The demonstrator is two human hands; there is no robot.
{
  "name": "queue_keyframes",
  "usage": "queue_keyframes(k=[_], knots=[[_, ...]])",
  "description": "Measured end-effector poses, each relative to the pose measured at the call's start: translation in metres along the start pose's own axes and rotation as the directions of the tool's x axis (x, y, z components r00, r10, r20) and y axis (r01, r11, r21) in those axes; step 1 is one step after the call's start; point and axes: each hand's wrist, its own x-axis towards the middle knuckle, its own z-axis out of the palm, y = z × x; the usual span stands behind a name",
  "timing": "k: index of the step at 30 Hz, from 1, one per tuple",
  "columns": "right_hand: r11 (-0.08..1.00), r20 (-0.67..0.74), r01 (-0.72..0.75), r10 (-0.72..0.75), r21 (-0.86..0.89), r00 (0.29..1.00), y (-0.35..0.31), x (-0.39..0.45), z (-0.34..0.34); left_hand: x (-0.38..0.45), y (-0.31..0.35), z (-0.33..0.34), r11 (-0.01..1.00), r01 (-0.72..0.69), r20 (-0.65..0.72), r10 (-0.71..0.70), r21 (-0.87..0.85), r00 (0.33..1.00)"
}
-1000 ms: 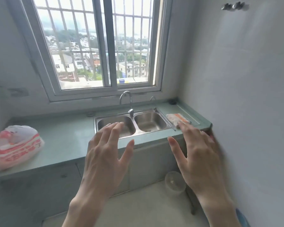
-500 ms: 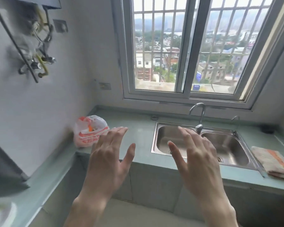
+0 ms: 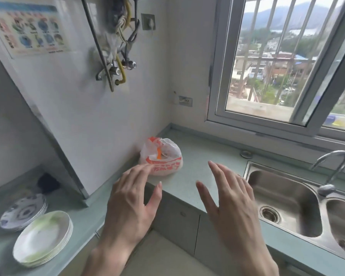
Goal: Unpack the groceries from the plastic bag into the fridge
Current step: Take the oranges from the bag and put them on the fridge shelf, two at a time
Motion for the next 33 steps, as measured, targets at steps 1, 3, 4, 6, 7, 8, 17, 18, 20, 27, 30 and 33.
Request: queue_keyframes(k=[1,3,4,6,7,8,17,18,20,27,30,33], knots=[[1.000,0.007,0.006,-0.006,0.002,1.000,-0.004,0.007,0.010,0.007,-0.010,0.005,1.000,0.004,-0.002,-0.004,-0.005,1.000],[1.000,0.014,0.021,-0.021,-0.001,1.000,-0.014,0.024,0.031,0.024,-0.033,0.014,1.000,0.008,-0.012,-0.008,-0.024,1.000],[1.000,0.019,0.028,-0.028,-0.006,0.999,-0.019,0.034,0.042,0.033,-0.045,0.019,0.999,0.005,-0.015,-0.005,-0.033,1.000],[0.999,0.033,0.035,-0.035,-0.017,0.999,-0.031,0.053,0.065,0.052,-0.070,0.028,0.999,0.001,-0.025,-0.003,-0.052,1.000],[0.999,0.040,0.034,-0.033,-0.018,0.999,-0.036,0.063,0.076,0.063,-0.083,0.033,0.998,0.003,-0.031,-0.004,-0.062,1.000],[0.999,0.045,0.033,-0.032,-0.016,0.998,-0.041,0.073,0.088,0.075,-0.094,0.038,0.998,0.007,-0.032,-0.009,-0.067,0.999],[1.000,0.078,0.001,0.000,-0.019,0.997,-0.074,0.138,0.178,0.156,-0.177,0.082,0.995,0.018,0.059,-0.013,-0.093,0.998],[1.000,0.092,-0.002,0.004,-0.022,0.996,-0.074,0.142,0.186,0.162,-0.182,0.088,0.994,0.018,0.071,-0.011,-0.103,0.997],[1.000,0.113,-0.013,0.016,-0.025,0.993,-0.073,0.153,0.200,0.172,-0.190,0.101,0.993,0.013,0.099,-0.002,-0.114,0.995],[0.995,0.210,-0.056,0.038,0.083,0.977,-0.060,0.195,0.255,0.211,-0.217,0.157,0.990,0.041,0.163,-0.019,-0.131,0.986],[0.941,0.258,-0.146,0.066,0.304,0.964,-0.052,0.219,0.283,0.231,-0.226,0.185,0.982,0.106,0.227,-0.068,-0.156,0.971],[0.857,0.358,-0.220,0.046,0.465,0.933,-0.042,0.241,0.316,0.256,-0.240,0.212,0.977,0.165,0.287,-0.121,-0.136,0.950]])
